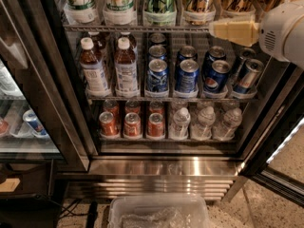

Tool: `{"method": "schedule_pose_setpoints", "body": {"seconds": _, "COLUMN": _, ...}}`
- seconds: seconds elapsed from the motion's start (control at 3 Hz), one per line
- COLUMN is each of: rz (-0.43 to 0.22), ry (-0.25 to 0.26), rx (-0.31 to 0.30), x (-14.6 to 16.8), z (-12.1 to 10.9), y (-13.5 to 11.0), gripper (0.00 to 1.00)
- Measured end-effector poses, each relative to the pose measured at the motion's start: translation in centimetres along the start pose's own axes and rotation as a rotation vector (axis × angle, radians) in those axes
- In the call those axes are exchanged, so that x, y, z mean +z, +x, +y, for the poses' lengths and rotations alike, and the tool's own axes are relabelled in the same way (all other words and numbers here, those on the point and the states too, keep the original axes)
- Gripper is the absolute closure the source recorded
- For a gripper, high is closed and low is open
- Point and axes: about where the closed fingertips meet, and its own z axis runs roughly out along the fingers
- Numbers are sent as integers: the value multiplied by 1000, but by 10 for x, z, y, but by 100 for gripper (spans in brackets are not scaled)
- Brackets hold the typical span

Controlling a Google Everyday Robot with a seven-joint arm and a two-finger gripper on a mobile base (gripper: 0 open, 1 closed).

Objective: Pick orange can from top shelf of fridge

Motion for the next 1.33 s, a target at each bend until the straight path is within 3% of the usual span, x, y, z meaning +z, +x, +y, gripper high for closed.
{"method": "schedule_pose_setpoints", "body": {"seconds": 0.33, "rz": -62, "ry": 66, "rx": 0, "x": 8, "z": -6, "y": -12, "gripper": 11}}
{"method": "schedule_pose_setpoints", "body": {"seconds": 0.67, "rz": -100, "ry": 114, "rx": 0, "x": 11, "z": -10, "y": -18, "gripper": 30}}
{"method": "schedule_pose_setpoints", "body": {"seconds": 1.33, "rz": -127, "ry": 169, "rx": 14, "x": 13, "z": -16, "y": -18, "gripper": 37}}
